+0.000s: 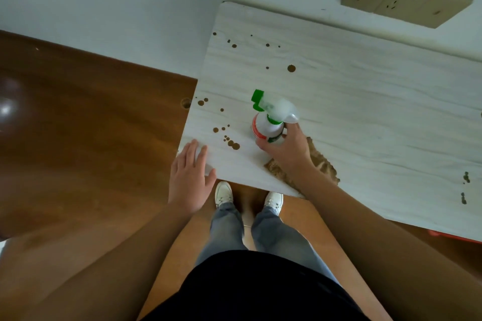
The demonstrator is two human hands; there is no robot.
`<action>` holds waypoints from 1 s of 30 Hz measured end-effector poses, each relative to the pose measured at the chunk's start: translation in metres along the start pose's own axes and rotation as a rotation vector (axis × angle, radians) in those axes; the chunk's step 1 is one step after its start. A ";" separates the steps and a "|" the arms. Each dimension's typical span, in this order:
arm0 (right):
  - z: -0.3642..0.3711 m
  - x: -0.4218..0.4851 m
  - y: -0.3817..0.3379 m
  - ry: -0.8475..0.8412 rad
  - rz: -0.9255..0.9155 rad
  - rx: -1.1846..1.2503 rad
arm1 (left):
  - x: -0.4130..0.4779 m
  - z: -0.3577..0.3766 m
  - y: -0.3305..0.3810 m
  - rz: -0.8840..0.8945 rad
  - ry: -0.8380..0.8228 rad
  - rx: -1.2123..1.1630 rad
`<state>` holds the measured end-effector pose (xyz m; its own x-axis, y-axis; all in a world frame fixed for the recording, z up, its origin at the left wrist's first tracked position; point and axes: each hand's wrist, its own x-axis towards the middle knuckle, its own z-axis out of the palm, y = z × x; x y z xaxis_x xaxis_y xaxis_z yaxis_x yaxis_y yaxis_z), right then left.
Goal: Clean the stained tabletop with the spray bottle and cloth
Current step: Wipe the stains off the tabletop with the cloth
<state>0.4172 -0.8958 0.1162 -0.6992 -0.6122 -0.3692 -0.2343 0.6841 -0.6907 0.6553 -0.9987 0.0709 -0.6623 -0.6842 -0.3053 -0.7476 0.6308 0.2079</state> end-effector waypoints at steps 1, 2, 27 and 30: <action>0.003 0.002 -0.001 -0.001 -0.001 0.014 | 0.000 0.001 0.000 0.003 0.005 0.008; 0.004 0.005 -0.002 0.000 -0.005 0.018 | 0.000 0.000 0.000 0.007 0.010 0.017; -0.122 0.070 0.085 0.358 0.186 0.157 | 0.002 -0.003 0.012 -0.026 0.012 0.044; -0.107 0.046 0.099 0.298 0.269 0.087 | 0.001 -0.001 0.013 -0.030 0.022 0.039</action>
<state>0.2898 -0.8136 0.0975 -0.8956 -0.2657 -0.3568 0.0330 0.7603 -0.6488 0.6442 -0.9917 0.0744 -0.6409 -0.7105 -0.2906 -0.7648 0.6236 0.1621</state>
